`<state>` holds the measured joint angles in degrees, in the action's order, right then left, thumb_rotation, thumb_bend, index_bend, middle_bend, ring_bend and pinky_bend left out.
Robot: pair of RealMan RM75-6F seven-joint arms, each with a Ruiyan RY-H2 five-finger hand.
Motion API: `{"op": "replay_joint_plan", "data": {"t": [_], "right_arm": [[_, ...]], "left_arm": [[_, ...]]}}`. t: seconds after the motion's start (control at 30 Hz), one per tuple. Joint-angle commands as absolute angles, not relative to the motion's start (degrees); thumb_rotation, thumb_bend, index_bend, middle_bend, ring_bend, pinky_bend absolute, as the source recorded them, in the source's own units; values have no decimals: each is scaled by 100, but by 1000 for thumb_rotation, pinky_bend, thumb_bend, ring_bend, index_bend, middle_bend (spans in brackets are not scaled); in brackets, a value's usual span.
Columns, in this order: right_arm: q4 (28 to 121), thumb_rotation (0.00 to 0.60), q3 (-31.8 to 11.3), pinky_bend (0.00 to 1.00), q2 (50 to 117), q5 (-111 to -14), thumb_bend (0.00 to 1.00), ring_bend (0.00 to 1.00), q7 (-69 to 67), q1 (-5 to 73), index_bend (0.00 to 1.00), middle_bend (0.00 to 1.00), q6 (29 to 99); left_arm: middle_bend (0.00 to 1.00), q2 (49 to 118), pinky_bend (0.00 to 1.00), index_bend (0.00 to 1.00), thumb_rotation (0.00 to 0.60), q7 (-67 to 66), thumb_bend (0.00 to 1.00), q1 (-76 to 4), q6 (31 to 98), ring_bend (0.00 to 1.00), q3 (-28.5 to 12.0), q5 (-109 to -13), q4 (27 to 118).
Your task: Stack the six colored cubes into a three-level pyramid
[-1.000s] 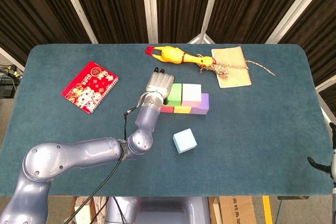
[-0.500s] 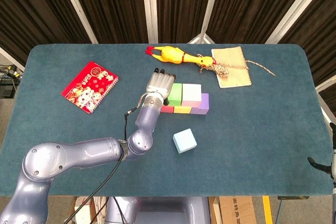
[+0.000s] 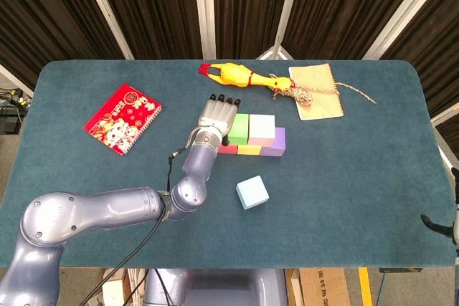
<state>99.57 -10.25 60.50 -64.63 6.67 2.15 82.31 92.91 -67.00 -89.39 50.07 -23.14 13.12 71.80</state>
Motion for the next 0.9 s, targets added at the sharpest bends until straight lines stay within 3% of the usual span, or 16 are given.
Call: {"op": "replay_joint_plan", "data": {"t": [0.03,0.27,0.5,0.9], "right_arm": [[9946,600,-1026,0,6050,-6460,155,0,654,212,90,67,8229],[9906,600,-1011,0,6089,-6518,154,0,636,236,98,67,8205],[10009,600,-974,0,5988,-6876,155,0,385,407,110,67,7931],[10807,600,-1224,0,5213,-6502,155,0,837,1312,117,67,6574]], "left_arm": [[74,8924,29,61,600,-6560,254,-8780,5067,19,-2362,1168,7628],[113,7924,29,60,600,-6044,254,-8212,5439,19,-2378,763,8727],[120,6929,29,110,600,-5444,254,-7432,5226,20,-2142,93,9799],[124,6415,30,144,600,-4626,254,-6766,4890,20,-1616,-962,10373]]}}
